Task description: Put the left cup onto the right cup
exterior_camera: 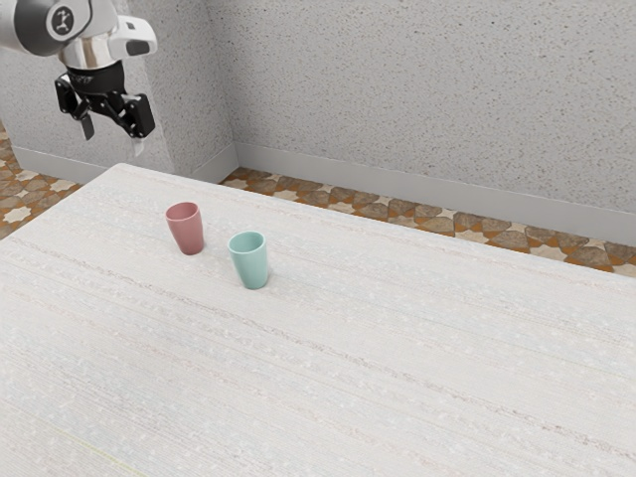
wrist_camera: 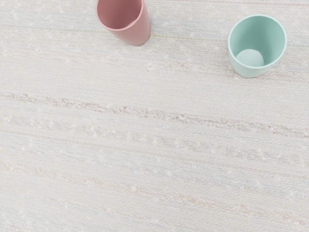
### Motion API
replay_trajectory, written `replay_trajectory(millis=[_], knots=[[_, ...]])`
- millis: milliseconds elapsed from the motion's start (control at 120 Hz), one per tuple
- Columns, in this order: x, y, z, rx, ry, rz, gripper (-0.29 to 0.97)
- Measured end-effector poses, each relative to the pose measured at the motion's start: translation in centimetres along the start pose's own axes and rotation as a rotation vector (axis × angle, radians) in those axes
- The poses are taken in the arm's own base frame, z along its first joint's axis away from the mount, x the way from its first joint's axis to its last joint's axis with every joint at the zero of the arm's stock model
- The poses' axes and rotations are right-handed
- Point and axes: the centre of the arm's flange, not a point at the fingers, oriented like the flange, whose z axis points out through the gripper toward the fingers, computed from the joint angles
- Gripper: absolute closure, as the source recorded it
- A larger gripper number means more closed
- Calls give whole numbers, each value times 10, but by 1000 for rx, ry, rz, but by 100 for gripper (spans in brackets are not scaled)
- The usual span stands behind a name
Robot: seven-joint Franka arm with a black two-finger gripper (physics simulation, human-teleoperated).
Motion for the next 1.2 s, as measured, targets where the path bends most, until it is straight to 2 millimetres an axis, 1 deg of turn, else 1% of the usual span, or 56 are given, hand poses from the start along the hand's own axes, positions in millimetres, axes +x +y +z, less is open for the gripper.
replay_trajectory(millis=[275,467,567,758,842,892,1025,1200], knots=[[0,-3,3,1,-4,-1,0],[-1,-19,4,5,-6,-26,0],[-1,-25,11,6,-19,-36,0],[14,-28,57,-24,-97,-54,0],[22,-28,85,-54,-145,-70,0],[25,-31,99,-65,-165,-81,0],[41,-42,116,-75,-173,-106,0],[57,-60,139,-82,-188,-135,0]])
